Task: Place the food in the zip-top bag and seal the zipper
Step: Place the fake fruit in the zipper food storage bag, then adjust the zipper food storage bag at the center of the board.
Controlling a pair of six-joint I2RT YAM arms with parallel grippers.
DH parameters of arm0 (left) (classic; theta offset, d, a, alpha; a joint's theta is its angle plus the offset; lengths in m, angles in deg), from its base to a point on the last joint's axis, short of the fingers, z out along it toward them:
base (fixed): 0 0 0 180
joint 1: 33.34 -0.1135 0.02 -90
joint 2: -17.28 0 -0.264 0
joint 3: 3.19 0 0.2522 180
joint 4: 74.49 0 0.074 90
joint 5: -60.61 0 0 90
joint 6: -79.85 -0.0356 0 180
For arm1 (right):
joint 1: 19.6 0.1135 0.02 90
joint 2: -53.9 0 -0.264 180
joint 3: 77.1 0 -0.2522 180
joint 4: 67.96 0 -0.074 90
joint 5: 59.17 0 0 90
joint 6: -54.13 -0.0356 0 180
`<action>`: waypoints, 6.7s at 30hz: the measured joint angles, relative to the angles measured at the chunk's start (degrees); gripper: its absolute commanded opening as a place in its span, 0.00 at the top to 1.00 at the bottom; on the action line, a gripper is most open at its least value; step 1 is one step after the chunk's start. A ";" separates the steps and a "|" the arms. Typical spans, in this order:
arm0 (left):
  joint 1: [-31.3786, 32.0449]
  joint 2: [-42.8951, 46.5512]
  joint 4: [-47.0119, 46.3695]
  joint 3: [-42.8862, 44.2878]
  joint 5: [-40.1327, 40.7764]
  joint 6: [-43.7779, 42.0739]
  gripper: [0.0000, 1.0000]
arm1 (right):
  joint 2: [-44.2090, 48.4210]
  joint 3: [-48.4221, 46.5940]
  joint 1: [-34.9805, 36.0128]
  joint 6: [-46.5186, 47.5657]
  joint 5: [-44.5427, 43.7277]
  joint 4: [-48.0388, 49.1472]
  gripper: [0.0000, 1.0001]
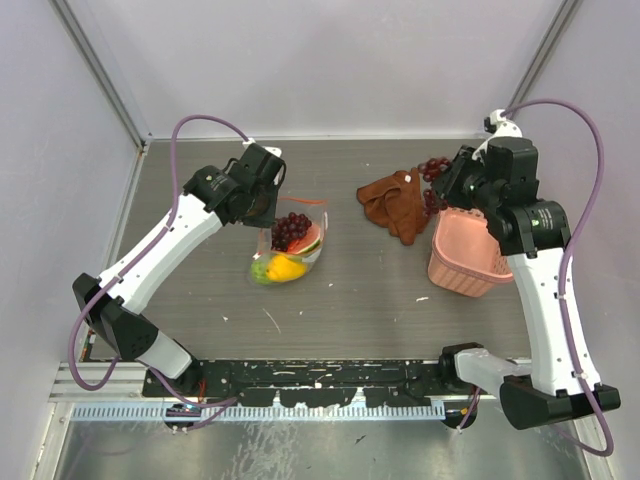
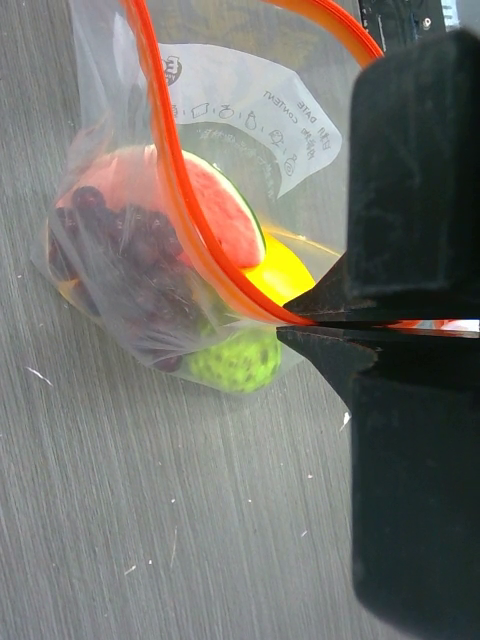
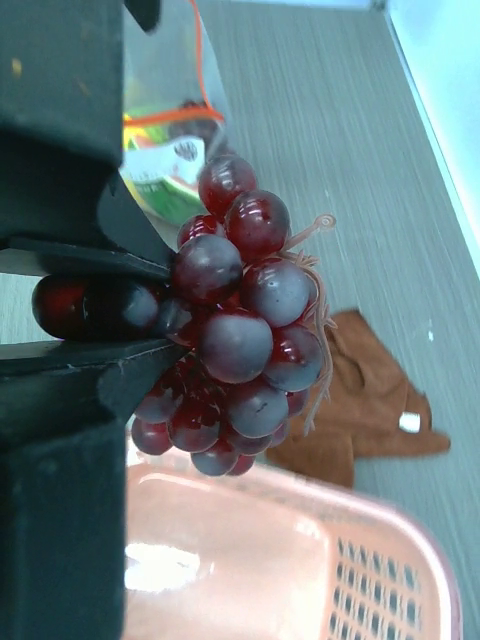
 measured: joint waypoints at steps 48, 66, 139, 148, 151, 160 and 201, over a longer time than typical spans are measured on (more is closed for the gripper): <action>-0.33 0.02 -1.18 -0.46 -4.61 0.22 1.00 | -10.99 27.50 39.56 -13.25 12.59 52.09 1.00; -0.33 0.50 -1.25 -0.79 -4.63 0.24 1.00 | -18.29 24.15 40.24 -18.45 3.61 46.05 0.36; 12.41 -5.81 12.52 14.32 -1.60 1.36 1.00 | -14.14 10.45 31.21 -11.45 -4.31 11.52 0.98; 10.49 -5.64 12.63 14.62 5.11 0.17 1.00 | -12.07 7.72 30.80 -11.08 -0.24 10.67 0.94; 9.68 -5.14 10.71 13.27 4.22 -0.31 1.00 | -10.36 6.60 30.80 -11.06 1.27 10.93 0.92; 9.46 -7.41 5.73 7.58 3.34 -1.42 0.97 | -11.41 7.65 30.47 -11.39 0.17 11.26 0.97; 0.37 27.06 -45.24 -44.68 -13.03 0.11 0.36 | -12.37 12.68 29.92 -13.11 -1.40 16.63 1.00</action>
